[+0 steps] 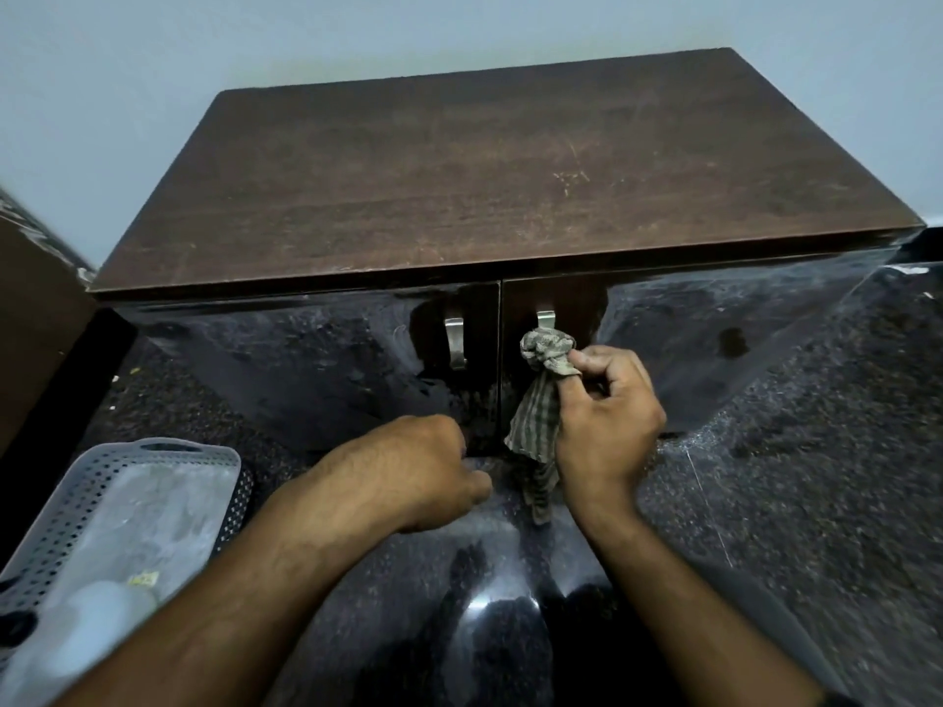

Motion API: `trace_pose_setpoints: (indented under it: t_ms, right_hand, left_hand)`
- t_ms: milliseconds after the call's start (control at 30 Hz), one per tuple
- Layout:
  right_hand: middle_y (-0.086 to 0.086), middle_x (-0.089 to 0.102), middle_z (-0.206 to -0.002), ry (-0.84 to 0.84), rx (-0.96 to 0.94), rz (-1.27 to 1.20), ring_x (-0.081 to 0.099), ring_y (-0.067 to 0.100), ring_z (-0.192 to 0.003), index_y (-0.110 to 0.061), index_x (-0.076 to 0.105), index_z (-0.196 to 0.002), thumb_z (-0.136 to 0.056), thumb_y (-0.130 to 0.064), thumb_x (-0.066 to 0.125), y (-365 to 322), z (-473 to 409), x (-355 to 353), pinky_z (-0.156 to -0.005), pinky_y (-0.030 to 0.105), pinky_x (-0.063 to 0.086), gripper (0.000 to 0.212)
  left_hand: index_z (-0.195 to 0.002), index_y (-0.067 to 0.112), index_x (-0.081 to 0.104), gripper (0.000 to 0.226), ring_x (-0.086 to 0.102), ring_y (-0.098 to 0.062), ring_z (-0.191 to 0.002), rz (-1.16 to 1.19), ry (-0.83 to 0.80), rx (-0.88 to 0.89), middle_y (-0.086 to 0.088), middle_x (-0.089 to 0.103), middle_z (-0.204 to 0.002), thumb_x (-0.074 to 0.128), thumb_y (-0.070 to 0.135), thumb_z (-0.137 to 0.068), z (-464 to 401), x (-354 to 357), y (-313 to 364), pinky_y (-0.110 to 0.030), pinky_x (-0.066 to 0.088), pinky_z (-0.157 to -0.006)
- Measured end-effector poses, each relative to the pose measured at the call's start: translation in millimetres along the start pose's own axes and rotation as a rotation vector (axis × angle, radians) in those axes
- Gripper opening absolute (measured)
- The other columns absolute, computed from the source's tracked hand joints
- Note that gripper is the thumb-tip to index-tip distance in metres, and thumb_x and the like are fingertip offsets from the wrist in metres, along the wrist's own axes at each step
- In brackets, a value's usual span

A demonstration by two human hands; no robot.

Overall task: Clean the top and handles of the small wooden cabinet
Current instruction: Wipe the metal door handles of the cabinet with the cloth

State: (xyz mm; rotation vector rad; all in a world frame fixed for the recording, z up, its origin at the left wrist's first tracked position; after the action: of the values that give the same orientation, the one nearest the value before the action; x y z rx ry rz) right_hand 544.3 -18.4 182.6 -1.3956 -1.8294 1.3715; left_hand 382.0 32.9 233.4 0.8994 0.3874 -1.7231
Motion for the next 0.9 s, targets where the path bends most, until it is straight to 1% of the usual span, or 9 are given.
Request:
trace_pose_setpoints:
  t_ms: [167,300,433,533,567,633,733,800,900]
  right_hand:
    - [0.0,0.06,-0.092,0.011,-0.13,0.027,0.055,0.001,-0.088,-0.001,0.064,-0.082,-0.076,0.018,0.064,0,5,2,-0.083,0.005,0.044,0.02]
    - [-0.001,0.061,-0.091,-0.049,-0.113,0.032,0.056,0.002,-0.085,-0.004,0.064,-0.083,-0.077,0.016,0.065,-2,3,1,-0.08,0.008,0.046,0.02]
    - [0.001,0.072,-0.074,-0.207,0.394,-0.101,0.064,0.009,-0.066,-0.014,0.071,-0.078,-0.077,0.0,0.079,7,-1,-5,-0.065,0.029,0.056,0.016]
    - [0.011,0.075,-0.073,-0.3,0.759,-0.666,0.071,0.016,-0.065,-0.003,0.068,-0.078,-0.074,0.008,0.076,-11,-1,-7,-0.06,0.026,0.059,0.014]
    - [0.016,0.075,-0.079,-0.351,0.83,-0.842,0.073,0.02,-0.07,0.001,0.066,-0.082,-0.073,0.008,0.074,-22,-2,-7,-0.064,0.028,0.061,0.014]
    - [0.025,0.072,-0.095,-0.464,0.892,-1.048,0.072,0.026,-0.083,0.006,0.064,-0.101,-0.074,0.0,0.069,-42,-4,-8,-0.085,0.038,0.06,0.028]
    - [0.021,0.067,-0.098,-0.558,0.903,-1.157,0.067,0.027,-0.09,0.003,0.061,-0.109,-0.076,-0.005,0.066,-55,-13,-15,-0.103,0.045,0.049,0.035]
    - [0.019,0.067,-0.098,-0.566,0.906,-1.121,0.067,0.028,-0.092,0.001,0.061,-0.108,-0.077,0.0,0.063,-51,-19,-20,-0.1,0.045,0.051,0.031]
    - [0.017,0.075,-0.096,-0.54,0.768,-0.586,0.071,0.025,-0.083,-0.003,0.072,-0.095,-0.085,0.012,0.057,-20,-30,-32,-0.08,0.039,0.06,0.023]
  left_hand:
    - [-0.131,0.023,0.058,0.049,0.061,-0.015,-0.113,-0.034,-0.031,-0.013,0.002,0.063,-0.129,0.057,0.05,-0.09,2,-3,12,-0.037,0.05,-0.1]
    - [-0.132,0.025,0.057,0.048,0.06,-0.013,-0.116,-0.031,-0.059,0.019,0.003,0.062,-0.13,0.058,0.048,-0.09,5,0,29,-0.035,0.048,-0.102]
    - [-0.13,0.023,0.058,0.049,0.061,-0.015,-0.113,-0.025,-0.069,0.005,0.002,0.064,-0.126,0.06,0.049,-0.089,6,-1,30,-0.036,0.049,-0.101]
    - [-0.129,0.017,0.055,0.056,0.07,-0.019,-0.094,0.038,-0.093,-0.059,-0.004,0.071,-0.107,0.071,0.046,-0.083,1,-3,19,-0.033,0.057,-0.077]
    - [-0.128,0.016,0.053,0.059,0.073,-0.022,-0.084,0.103,-0.122,-0.09,-0.007,0.072,-0.101,0.077,0.041,-0.08,-1,-1,16,-0.033,0.058,-0.066]
    - [-0.128,0.017,0.051,0.063,0.073,-0.026,-0.077,0.244,-0.178,-0.104,-0.01,0.069,-0.105,0.084,0.028,-0.075,-5,4,17,-0.037,0.059,-0.059]
    - [-0.121,0.014,0.062,0.049,0.072,-0.035,-0.09,0.441,-0.205,-0.003,-0.012,0.07,-0.109,0.083,0.02,-0.076,-14,12,30,-0.05,0.061,-0.072]
    - [-0.113,0.004,0.065,0.035,0.073,-0.041,-0.086,0.643,-0.174,-0.027,-0.021,0.072,-0.103,0.077,0.018,-0.083,-21,12,30,-0.054,0.06,-0.071]
    - [-0.105,-0.004,0.067,0.025,0.073,-0.041,-0.08,0.803,-0.169,-0.061,-0.024,0.074,-0.09,0.069,0.015,-0.089,-23,4,18,-0.051,0.061,-0.067]
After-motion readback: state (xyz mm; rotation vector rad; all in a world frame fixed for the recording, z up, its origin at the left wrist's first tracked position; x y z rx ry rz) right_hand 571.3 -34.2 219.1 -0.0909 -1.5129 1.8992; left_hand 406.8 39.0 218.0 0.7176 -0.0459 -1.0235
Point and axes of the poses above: each hand's wrist, its own z-axis away from the middle knuckle, its own x-axis out of the palm, y = z × x, the point moved 5 cm from there along -z, towards the middle knuckle
